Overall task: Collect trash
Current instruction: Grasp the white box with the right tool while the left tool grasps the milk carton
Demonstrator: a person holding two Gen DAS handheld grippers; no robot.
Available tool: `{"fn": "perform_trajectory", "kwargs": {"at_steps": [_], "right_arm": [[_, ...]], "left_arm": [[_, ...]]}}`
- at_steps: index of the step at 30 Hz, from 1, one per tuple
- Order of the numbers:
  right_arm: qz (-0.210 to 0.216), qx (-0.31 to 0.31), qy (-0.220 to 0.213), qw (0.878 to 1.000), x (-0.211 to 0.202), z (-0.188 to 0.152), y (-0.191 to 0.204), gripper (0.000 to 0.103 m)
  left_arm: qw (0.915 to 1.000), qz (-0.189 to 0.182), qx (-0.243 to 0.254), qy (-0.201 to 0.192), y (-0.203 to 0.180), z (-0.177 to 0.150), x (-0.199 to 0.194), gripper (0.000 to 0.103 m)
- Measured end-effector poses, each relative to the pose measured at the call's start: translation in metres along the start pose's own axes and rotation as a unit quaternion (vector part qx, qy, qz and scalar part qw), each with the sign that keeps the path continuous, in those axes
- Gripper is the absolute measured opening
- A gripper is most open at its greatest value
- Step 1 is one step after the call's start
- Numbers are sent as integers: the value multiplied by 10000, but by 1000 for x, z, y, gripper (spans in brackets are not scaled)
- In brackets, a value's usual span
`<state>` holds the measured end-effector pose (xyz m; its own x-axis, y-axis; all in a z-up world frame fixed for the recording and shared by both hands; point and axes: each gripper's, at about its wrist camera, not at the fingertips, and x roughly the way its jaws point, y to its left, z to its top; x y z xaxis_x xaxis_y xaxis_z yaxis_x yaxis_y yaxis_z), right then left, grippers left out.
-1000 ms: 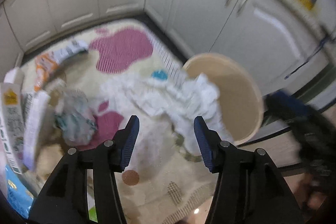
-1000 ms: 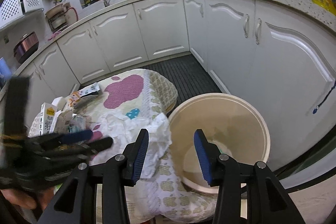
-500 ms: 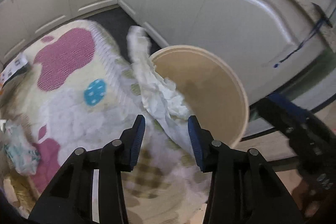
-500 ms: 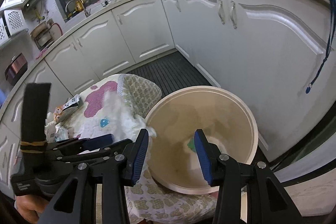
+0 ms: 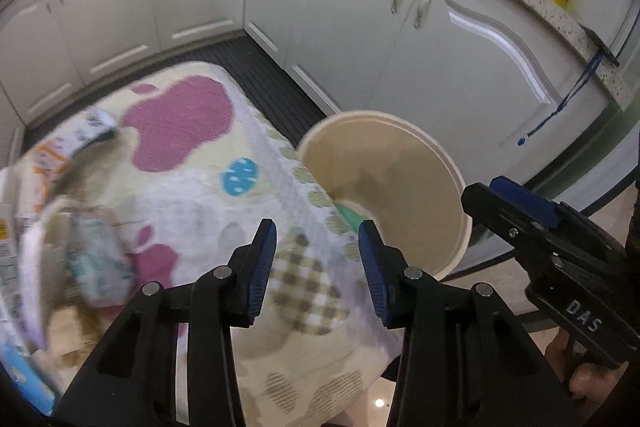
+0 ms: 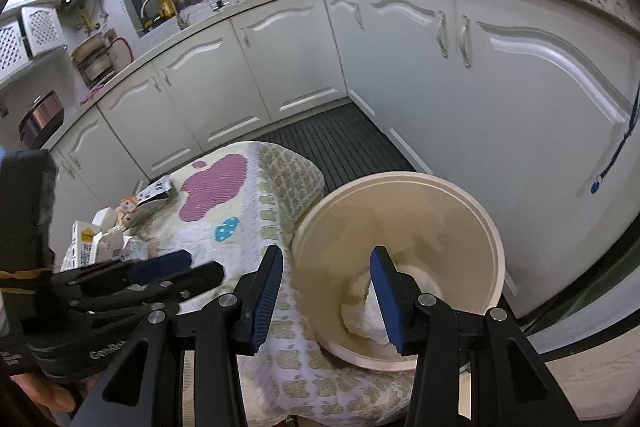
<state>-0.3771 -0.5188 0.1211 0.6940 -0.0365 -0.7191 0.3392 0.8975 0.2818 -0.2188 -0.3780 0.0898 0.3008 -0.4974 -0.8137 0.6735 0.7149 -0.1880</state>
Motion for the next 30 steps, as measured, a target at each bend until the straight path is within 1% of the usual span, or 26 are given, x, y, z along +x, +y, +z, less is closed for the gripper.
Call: {"fn": "perform_trajectory", "kwargs": {"at_steps": [3, 7, 9, 11, 13, 18, 25, 30], "right_arm": [[63, -80, -17, 9999, -2, 1, 11, 44], [186, -231, -33, 9996, -5, 0, 29, 45], [304, -331, -51, 9990, -7, 0, 42, 49], [422, -430, -79, 9982, -9, -1, 54, 56], [522, -544, -109, 9971, -11, -1, 66, 57], [874, -760, -35, 9933, -13, -5, 99, 57], [1064, -1098, -25, 9882, -14, -9, 137, 60], [1218, -1217, 27, 9851, -12, -10, 155, 61]], "left_arm": [[9994, 273, -2, -229, 9, -4, -21, 41], [9975, 554, -38, -441, 25, -11, -42, 41], [9962, 685, -82, -539, 36, -17, -55, 41], [9947, 819, -130, -612, 45, -22, -66, 41], [9931, 917, -226, -689, 60, -27, -80, 41], [9894, 1069, -524, -826, 91, -41, -106, 41], [9839, 1083, -999, -1013, 141, -59, -145, 41], [9779, 1169, -1357, -1074, 178, -74, -167, 41]]}}
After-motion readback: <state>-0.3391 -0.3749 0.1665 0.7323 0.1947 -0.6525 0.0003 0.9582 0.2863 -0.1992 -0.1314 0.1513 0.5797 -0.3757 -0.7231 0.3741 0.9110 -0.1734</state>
